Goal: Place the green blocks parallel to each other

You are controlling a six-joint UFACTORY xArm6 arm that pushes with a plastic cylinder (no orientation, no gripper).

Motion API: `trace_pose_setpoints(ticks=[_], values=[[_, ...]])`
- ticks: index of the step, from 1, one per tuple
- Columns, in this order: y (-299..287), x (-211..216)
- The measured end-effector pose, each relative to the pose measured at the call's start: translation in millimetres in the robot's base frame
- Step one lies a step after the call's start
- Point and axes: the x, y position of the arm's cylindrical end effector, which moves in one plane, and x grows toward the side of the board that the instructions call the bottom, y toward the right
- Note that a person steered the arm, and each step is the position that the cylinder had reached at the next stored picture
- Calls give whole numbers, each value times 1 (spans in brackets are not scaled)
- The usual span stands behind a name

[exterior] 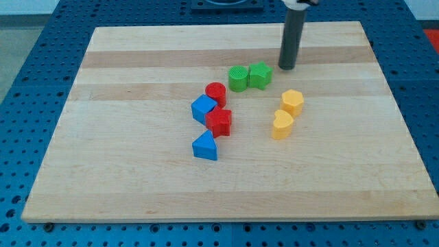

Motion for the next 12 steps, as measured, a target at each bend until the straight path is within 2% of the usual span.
trace_pose_setpoints(ticks=[1, 6, 8, 9, 10, 11, 12], values=[[-14, 22], [-156, 16], [-205, -24], [-209, -18], [-157, 27], [-115, 23], [-125, -10]])
